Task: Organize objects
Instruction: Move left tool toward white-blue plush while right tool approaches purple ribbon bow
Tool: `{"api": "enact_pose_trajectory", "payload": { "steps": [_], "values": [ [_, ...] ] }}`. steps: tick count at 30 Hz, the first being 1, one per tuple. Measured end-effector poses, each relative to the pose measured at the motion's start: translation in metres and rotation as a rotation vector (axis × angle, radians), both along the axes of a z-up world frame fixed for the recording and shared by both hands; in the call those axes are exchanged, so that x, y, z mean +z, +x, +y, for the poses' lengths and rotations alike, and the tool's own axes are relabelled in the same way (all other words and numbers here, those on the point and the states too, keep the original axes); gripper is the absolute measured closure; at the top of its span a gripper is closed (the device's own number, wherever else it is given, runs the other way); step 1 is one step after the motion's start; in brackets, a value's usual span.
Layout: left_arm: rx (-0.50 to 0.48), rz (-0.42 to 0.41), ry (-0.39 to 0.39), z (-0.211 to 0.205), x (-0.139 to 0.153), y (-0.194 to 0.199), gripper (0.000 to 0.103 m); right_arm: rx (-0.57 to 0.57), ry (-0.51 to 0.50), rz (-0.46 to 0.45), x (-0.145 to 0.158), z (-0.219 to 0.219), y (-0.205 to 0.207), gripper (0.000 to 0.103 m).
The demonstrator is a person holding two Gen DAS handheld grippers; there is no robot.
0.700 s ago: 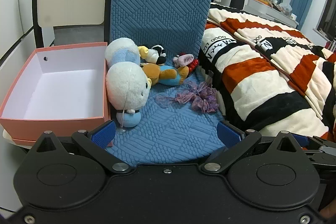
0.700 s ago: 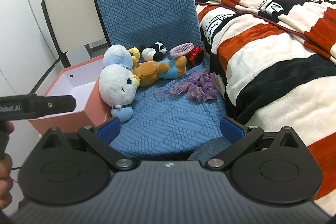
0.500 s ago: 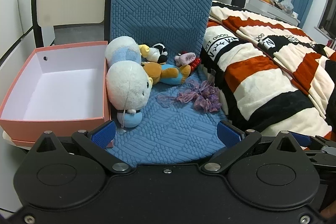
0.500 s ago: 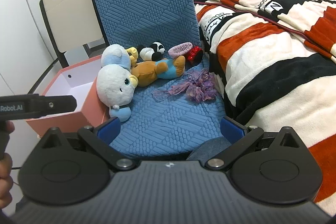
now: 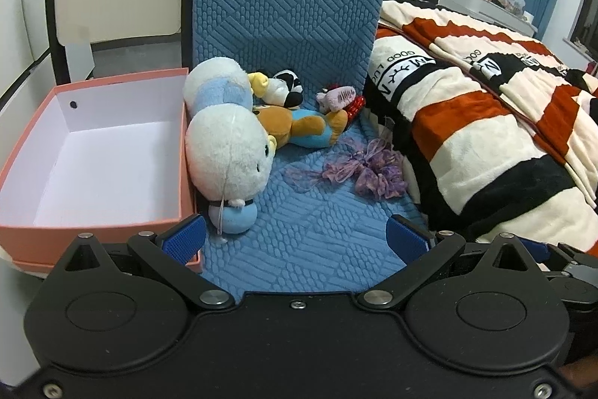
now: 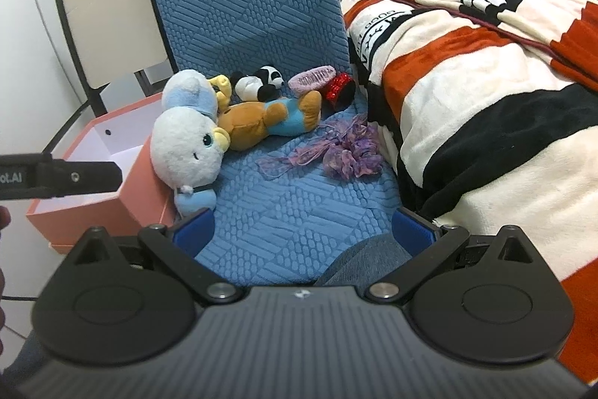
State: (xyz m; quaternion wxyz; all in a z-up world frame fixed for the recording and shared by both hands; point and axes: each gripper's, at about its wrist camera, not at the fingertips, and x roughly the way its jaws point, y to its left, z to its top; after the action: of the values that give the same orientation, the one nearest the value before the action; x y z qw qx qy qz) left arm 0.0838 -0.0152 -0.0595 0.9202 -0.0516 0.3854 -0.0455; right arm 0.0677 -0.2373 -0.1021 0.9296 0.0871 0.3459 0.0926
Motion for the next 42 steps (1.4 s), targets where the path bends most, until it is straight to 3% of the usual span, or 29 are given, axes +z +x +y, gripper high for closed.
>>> {"api": "enact_pose_trajectory", "payload": {
  "steps": [11,20,25,31,38,42],
  "values": [
    [0.006,0.015,0.018,-0.001,-0.019,0.035,0.0,-0.029,-0.024,-0.024,-0.039,0.002,0.032,0.002],
    [0.02,0.025,0.062,0.0,-0.041,0.074,0.001,-0.104,0.014,-0.033,-0.057,-0.003,0.068,0.003],
    [0.025,0.031,0.067,0.004,-0.048,0.101,0.001,-0.134,0.012,-0.015,-0.068,-0.001,0.09,0.015],
    [0.017,0.052,0.067,0.005,-0.056,0.142,0.001,-0.159,-0.027,-0.027,-0.083,0.009,0.122,0.02],
    [0.048,0.084,0.167,0.004,-0.07,0.191,0.001,-0.124,-0.078,-0.05,-0.105,0.023,0.162,0.021],
    [0.06,0.112,0.205,0.003,-0.08,0.211,0.001,-0.142,-0.118,-0.02,-0.115,0.024,0.183,0.02]
  ]
}}
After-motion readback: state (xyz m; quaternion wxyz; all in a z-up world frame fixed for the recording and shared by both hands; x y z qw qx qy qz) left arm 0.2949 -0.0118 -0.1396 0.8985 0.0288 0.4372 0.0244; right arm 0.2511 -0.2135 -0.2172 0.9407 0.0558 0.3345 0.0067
